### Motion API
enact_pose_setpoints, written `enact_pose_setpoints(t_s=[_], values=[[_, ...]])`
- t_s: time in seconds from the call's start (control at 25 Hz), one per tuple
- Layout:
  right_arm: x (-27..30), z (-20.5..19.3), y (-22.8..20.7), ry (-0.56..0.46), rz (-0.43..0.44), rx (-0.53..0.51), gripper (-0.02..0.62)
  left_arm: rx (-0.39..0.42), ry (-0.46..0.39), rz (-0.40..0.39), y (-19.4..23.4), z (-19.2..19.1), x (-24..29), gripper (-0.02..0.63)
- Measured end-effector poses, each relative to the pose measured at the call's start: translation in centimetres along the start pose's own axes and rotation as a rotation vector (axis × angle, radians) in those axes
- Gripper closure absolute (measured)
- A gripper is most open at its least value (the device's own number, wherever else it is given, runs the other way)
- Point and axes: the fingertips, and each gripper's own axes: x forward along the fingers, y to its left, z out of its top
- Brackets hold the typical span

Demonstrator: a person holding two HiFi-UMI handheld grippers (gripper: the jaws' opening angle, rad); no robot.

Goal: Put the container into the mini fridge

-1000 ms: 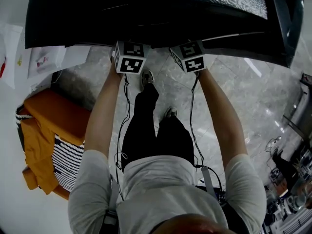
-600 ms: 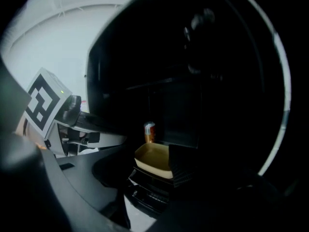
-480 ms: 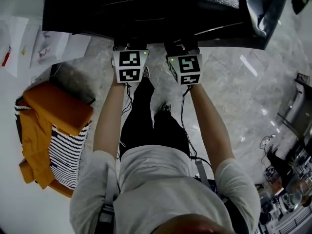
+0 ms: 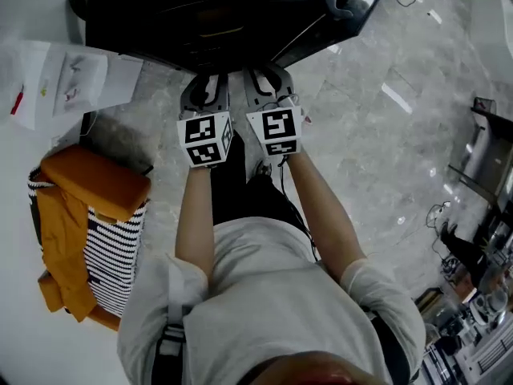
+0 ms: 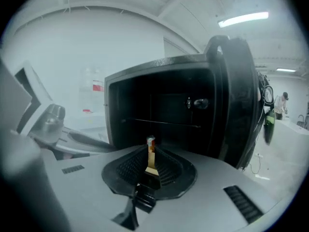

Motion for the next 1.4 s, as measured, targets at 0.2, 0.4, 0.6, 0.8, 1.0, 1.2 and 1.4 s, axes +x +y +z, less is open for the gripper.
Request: enact_pose_setpoints(t_s=[0.2, 0.4, 0.6, 0.8, 1.0, 1.2, 1.4], values=[[-4.1, 0.6, -0.4, 0.01, -0.028, 0.071, 0.535, -0.014, 0.029, -0.003, -3.3, -0.4, -3.4, 0.506], [-8.2, 1.1, -1.0, -0.003, -0.066, 0.102, 0.541, 0.016, 0.031, 0.025, -4.7, 0.4, -5.4, 0.568], [-13.3, 2.1, -2.7, -0.06, -0.11, 0.126, 0.549, 0.032, -0.039, 0.044, -6.8, 3.1, -8.4, 0.584], [-18.3, 4.7, -2.5, -0.134, -0.121, 0.119, 0.554, 0.049, -0.096, 0.097, -9.4, 4.6, -12.3, 0.594], [-22.5, 7.1, -1.6, -0.189, -0.092, 0.085, 0.557, 0.072, -0.146, 0.071, -13.4, 6.0, -15.8, 0.594], [-25.9, 8.9, -1.1, -0.205, -0.075, 0.062, 0.558, 0.079, -0.191, 0.069, -16.2, 7.7, -19.1, 0.594], [-28.3, 9.9, -0.5, -0.242, -0.067, 0.044, 0.558, 0.106, -0.233, 0.067, -17.9, 8.5, -21.7, 0.594]])
